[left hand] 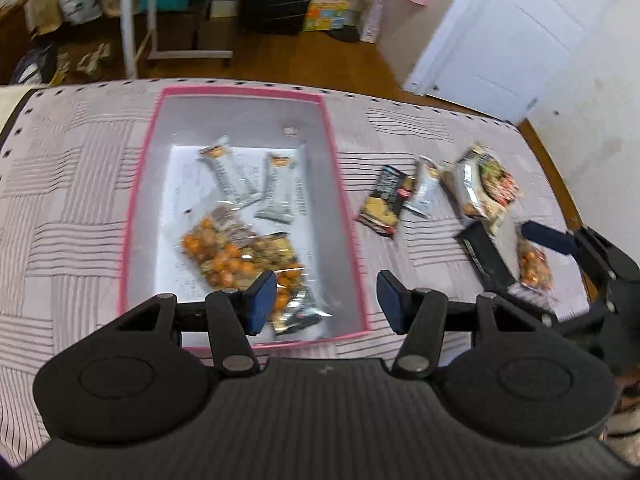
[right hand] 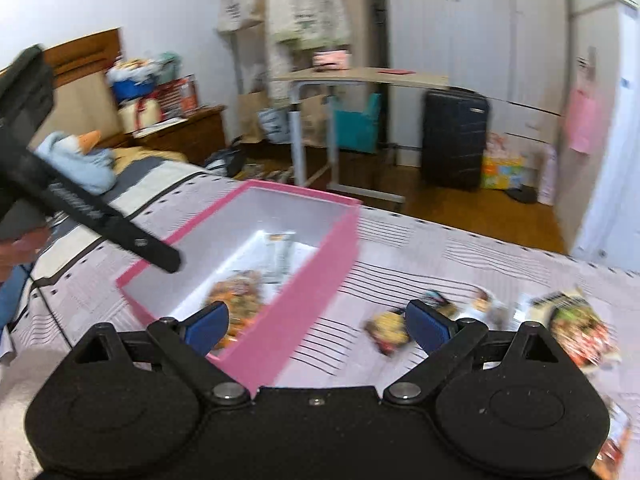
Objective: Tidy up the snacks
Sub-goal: 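Close the left tool on a white biscuit stick while the right tool grasps another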
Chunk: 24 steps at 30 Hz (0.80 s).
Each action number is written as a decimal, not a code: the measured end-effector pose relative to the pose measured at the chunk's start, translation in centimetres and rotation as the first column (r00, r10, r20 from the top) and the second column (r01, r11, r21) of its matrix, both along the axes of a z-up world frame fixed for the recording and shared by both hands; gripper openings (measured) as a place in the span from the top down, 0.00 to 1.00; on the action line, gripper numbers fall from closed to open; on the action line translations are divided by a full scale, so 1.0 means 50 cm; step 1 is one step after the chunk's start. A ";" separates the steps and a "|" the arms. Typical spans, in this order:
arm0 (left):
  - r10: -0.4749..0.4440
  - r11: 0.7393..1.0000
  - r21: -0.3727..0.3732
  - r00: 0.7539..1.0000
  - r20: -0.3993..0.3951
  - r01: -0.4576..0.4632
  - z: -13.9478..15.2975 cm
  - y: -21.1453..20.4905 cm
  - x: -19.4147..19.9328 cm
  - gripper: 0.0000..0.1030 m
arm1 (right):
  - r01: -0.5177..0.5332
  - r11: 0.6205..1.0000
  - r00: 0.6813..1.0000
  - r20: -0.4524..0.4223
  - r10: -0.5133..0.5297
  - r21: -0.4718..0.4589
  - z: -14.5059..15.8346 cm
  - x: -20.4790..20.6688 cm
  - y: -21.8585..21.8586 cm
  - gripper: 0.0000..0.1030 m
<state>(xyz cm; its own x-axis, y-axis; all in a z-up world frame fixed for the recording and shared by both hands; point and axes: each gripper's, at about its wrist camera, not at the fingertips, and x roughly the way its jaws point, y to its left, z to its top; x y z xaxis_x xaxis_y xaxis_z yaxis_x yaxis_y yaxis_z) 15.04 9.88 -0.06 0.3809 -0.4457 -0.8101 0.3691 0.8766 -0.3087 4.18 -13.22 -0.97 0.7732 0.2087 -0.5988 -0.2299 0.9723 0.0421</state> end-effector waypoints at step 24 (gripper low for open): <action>-0.127 0.991 -0.039 0.989 0.070 0.130 -0.183 -0.445 0.101 0.47 | 0.162 0.971 0.987 0.037 -0.157 -0.176 -0.179 0.069 -0.260 0.26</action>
<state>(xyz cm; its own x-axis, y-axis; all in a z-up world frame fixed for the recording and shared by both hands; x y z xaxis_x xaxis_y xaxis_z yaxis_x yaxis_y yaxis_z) 20.10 -12.39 -9.24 0.3712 -0.5286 -0.7634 0.4991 0.8069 -0.3160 7.61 -26.23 -9.90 0.8018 -0.0264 -0.5971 -0.0701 0.9880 -0.1378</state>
